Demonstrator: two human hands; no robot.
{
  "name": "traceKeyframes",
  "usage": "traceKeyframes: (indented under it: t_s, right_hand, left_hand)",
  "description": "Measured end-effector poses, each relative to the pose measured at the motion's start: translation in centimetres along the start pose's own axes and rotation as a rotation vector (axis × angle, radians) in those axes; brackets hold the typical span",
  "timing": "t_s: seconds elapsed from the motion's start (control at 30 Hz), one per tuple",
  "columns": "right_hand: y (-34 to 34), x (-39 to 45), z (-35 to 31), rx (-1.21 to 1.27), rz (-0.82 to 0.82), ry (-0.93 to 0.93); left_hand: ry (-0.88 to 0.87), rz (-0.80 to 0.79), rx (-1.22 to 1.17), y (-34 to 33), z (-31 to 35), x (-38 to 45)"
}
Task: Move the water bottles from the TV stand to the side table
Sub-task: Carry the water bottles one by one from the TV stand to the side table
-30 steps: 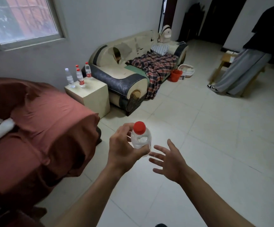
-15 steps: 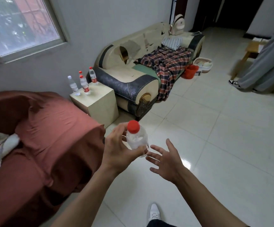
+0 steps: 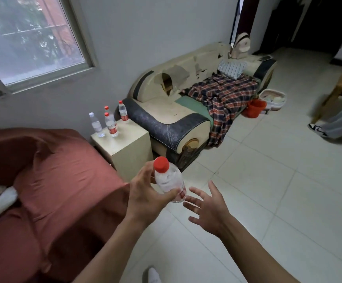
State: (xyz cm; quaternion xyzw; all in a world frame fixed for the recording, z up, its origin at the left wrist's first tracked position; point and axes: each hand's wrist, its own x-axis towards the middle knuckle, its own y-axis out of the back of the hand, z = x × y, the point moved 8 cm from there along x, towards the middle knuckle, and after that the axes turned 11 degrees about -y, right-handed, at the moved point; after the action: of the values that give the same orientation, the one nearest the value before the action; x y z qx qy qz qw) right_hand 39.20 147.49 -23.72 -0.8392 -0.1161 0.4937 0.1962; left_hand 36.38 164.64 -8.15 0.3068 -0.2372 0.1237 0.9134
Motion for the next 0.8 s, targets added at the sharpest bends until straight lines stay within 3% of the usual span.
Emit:
traceKeyframes:
  t_s: [0.5,0.8]
  right_hand:
    - [-10.6,14.4,-16.6,-0.199,0.029,0.013]
    - [-15.0,21.5,-21.5,-0.249,0.033,-0.087]
  left_hand:
    - [-0.009,0.069,-0.035,2.0,-14.3,18.4]
    - [0.073,0.068,-0.035,2.1,-22.1,24.5]
